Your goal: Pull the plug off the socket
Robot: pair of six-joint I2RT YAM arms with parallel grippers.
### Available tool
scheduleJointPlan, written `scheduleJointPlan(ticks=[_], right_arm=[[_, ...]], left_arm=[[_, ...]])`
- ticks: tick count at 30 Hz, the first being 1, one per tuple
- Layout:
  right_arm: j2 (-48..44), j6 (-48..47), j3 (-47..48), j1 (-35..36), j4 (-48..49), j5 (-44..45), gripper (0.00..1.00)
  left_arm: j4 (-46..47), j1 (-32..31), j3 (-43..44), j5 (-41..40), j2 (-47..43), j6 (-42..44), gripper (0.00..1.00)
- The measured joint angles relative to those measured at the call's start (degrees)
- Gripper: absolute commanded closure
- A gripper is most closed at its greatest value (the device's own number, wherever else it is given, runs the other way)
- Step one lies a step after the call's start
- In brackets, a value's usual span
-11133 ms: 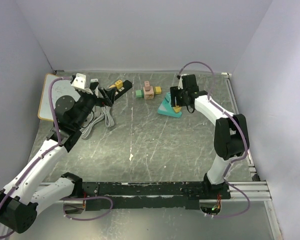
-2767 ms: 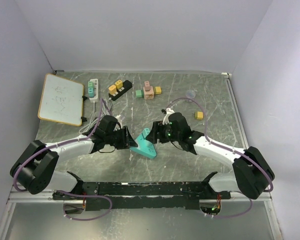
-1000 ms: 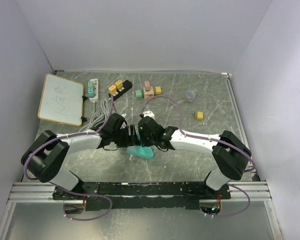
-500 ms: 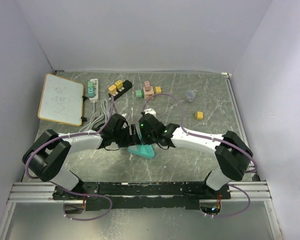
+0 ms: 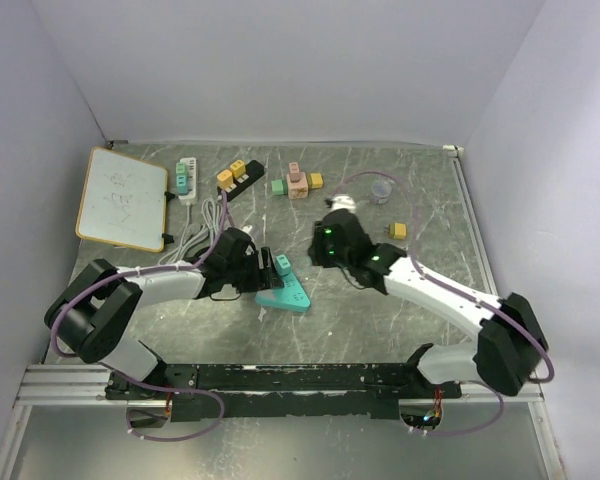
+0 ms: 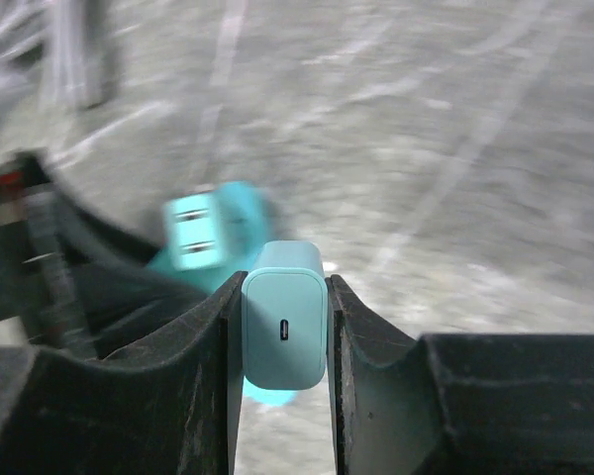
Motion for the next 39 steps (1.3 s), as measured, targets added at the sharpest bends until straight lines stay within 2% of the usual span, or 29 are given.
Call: scheduleJointPlan(ticks=[6, 11, 17, 26, 31, 34, 37, 39], right_arm=[[-8.79, -2.1, -11.41, -20.52, 1.33, -5.77, 1.0], [-4.42, -3.04, -12.41, -33.42, 5.9, -15.06, 1.0], [10.75, -2.54, -5.57, -40.3, 13.25, -23.58, 0.99], [27.17, -0.57, 5.09, -42.56, 20.31, -30.56, 0.94], [28.85, -0.39, 5.6, -43.56, 20.2, -32.46, 0.82], [28.87, -0.55, 5.18, -44.68, 20.46, -33.68, 0.64], [29.14, -1.16, 5.16, -45.72, 19.71, -34.21, 0.4], [29.05, -2.34, 5.16, -46.25, 18.78, -33.94, 0.28]], left_arm=[[0.13, 0.0, -0.87, 0.04, -1.07, 0.68, 0.23], [0.13, 0.0, -0.98, 0.31, -1.29, 1.4, 0.23], [-0.02, -0.02, -0.85, 0.57, -1.25, 1.75, 0.23], [-0.5, -0.07, -1.11, 0.66, -1.86, 2.08, 0.24], [-1.07, -0.07, -1.44, 0.7, -2.45, 2.1, 0.25], [-1.14, -0.07, -1.44, 0.72, -2.47, 2.12, 0.25], [-1.11, -0.07, -1.44, 0.79, -2.47, 2.14, 0.25], [-1.11, -0.07, -1.44, 0.87, -2.47, 2.14, 0.25]])
